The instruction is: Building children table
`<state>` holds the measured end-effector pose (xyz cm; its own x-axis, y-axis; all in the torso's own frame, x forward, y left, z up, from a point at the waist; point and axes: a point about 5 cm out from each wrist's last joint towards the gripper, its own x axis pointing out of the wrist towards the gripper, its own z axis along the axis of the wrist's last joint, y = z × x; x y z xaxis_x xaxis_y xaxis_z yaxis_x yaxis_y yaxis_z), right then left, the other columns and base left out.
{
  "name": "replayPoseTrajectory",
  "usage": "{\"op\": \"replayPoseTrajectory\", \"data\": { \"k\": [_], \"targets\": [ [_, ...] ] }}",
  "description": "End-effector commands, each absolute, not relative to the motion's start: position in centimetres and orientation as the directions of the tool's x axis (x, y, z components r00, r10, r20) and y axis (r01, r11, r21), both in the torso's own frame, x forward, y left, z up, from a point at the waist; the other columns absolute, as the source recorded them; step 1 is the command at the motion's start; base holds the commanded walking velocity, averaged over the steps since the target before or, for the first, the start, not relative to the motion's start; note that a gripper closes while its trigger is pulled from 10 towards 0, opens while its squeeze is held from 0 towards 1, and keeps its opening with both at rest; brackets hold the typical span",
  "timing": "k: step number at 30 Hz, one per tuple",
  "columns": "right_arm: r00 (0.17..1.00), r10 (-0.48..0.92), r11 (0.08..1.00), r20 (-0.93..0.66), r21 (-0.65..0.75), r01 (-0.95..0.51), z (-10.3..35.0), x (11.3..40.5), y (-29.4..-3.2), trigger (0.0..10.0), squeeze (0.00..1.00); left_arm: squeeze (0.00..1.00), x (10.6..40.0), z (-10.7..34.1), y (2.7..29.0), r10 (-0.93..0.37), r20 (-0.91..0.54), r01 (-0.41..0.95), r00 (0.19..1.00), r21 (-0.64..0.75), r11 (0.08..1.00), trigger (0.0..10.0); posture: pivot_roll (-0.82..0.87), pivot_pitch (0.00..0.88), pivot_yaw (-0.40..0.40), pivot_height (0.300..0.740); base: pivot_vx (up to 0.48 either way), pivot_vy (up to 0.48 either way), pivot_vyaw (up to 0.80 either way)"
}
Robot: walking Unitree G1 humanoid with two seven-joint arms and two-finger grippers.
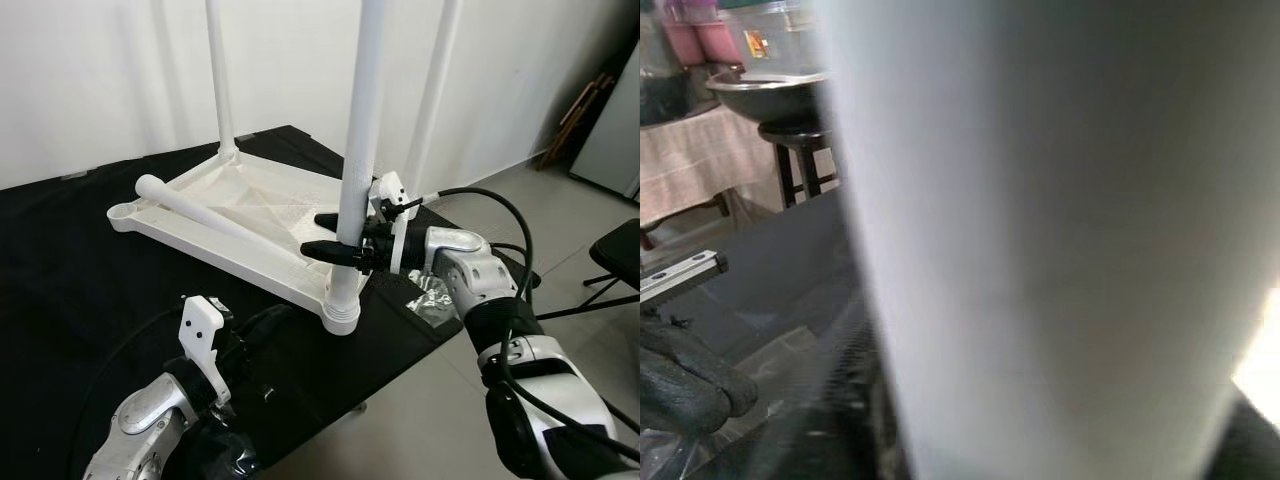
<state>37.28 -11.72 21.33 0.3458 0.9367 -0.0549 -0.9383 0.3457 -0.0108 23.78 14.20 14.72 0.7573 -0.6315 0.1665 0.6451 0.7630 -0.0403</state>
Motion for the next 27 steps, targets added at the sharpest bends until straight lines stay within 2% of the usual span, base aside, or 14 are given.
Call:
{"op": "replayPoseTrajectory", "data": {
  "k": [1,7,8,9,11,12,14,15,16,17,18,19,25,27],
  "targets": [
    [0.319,0.947,0.318,-0.043,-0.021,-0.948,21.6,37.3,-11.4,0.0,0.0,0.0,23.6,14.3,14.1,-0.636,0.143,0.647,0.758,-0.042,0.762,10.0,0.01,0.0,-0.043,0.74,0.0,0.0,0.0],
    [0.354,0.934,0.352,-0.051,-0.047,-0.935,21.2,37.3,-11.6,0.0,0.0,0.0,23.5,14.2,14.1,-0.639,0.142,0.65,0.756,-0.045,0.759,10.0,0.0,0.0,-0.04,0.74,0.0,0.0,0.0],
    [0.394,0.918,0.392,-0.044,-0.054,-0.919,21.2,37.5,-11.8,0.0,0.0,0.0,23.5,14.2,14.2,-0.639,0.142,0.65,0.756,-0.047,0.758,10.0,0.0,0.0,-0.037,0.74,0.0,0.0,0.0],
    [0.394,0.918,0.392,-0.044,-0.054,-0.919,21.2,37.5,-11.8,0.0,0.0,0.0,23.5,14.2,14.2,-0.639,0.142,0.65,0.756,-0.047,0.758,10.0,0.0,0.0,-0.037,0.74,0.0,0.0,0.0],
    [0.514,0.858,0.512,-0.031,-0.053,-0.858,20.9,37.5,-11.8,0.0,0.0,0.0,23.5,14.3,14.3,-0.64,0.142,0.651,0.755,-0.048,0.758,10.0,-0.01,0.0,-0.04,0.74,0.0,0.0,0.0],
    [0.514,0.858,0.512,-0.031,-0.053,-0.858,20.9,37.5,-11.8,0.0,0.0,0.0,23.5,14.3,14.3,-0.64,0.142,0.651,0.755,-0.048,0.758,10.0,-0.01,0.0,-0.04,0.74,0.0,0.0,0.0],
    [0.646,0.762,0.645,-0.037,-0.042,-0.763,19.7,36.8,-11.2,0.0,0.0,0.0,23.5,14.3,14.4,-0.639,0.142,0.65,0.756,-0.049,0.758,10.0,-0.01,0.0,-0.044,0.74,0.0,0.0,0.0],
    [0.851,0.523,0.851,-0.036,-0.021,-0.524,18.6,37.0,-11.6,0.0,0.0,0.0,23.5,14.3,14.4,-0.639,0.142,0.65,0.756,-0.048,0.758,10.0,-0.01,0.0,-0.046,0.74,0.0,0.0,0.0],
    [0.954,0.293,0.955,-0.065,-0.017,-0.295,17.0,36.2,-12.2,0.0,0.0,0.0,23.5,14.3,14.6,-0.638,0.145,0.649,0.757,-0.051,0.759,10.0,-0.03,0.0,-0.04,0.74,0.0,0.0,0.0],
    [0.954,0.293,0.955,-0.065,-0.017,-0.295,17.0,36.2,-12.2,0.0,0.0,0.0,23.5,14.3,14.6,-0.638,0.145,0.649,0.757,-0.051,0.759,10.0,-0.03,0.0,-0.04,0.74,0.0,0.0,0.0],
    [0.954,0.268,0.957,-0.132,-0.073,-0.279,14.9,34.7,-11.0,0.0,0.0,0.0,23.6,14.4,14.6,-0.637,0.147,0.65,0.756,-0.054,0.758,10.0,-0.02,0.0,-0.037,0.74,0.0,0.0,0.0],
    [0.955,0.278,0.954,-0.108,-0.086,-0.287,15.1,34.5,-10.5,0.0,0.0,0.0,23.7,14.4,14.7,-0.639,0.145,0.65,0.756,-0.051,0.758,10.0,-0.02,0.0,-0.028,0.74,0.0,0.0,0.0],
    [0.932,0.359,0.928,-0.046,-0.089,-0.362,16.3,35.0,-10.0,0.0,0.0,0.0,23.8,14.3,14.8,-0.641,0.141,0.651,0.755,-0.045,0.758,10.0,-0.03,0.0,-0.019,0.74,0.0,0.0,0.0],
    [0.908,0.401,0.908,-0.123,-0.074,-0.412,15.1,35.2,-9.5,0.0,0.0,0.0,23.9,14.4,14.8,-0.638,0.143,0.649,0.756,-0.043,0.76,10.0,-0.03,0.0,-0.026,0.74,0.0,0.0,0.0]
  ]
}}
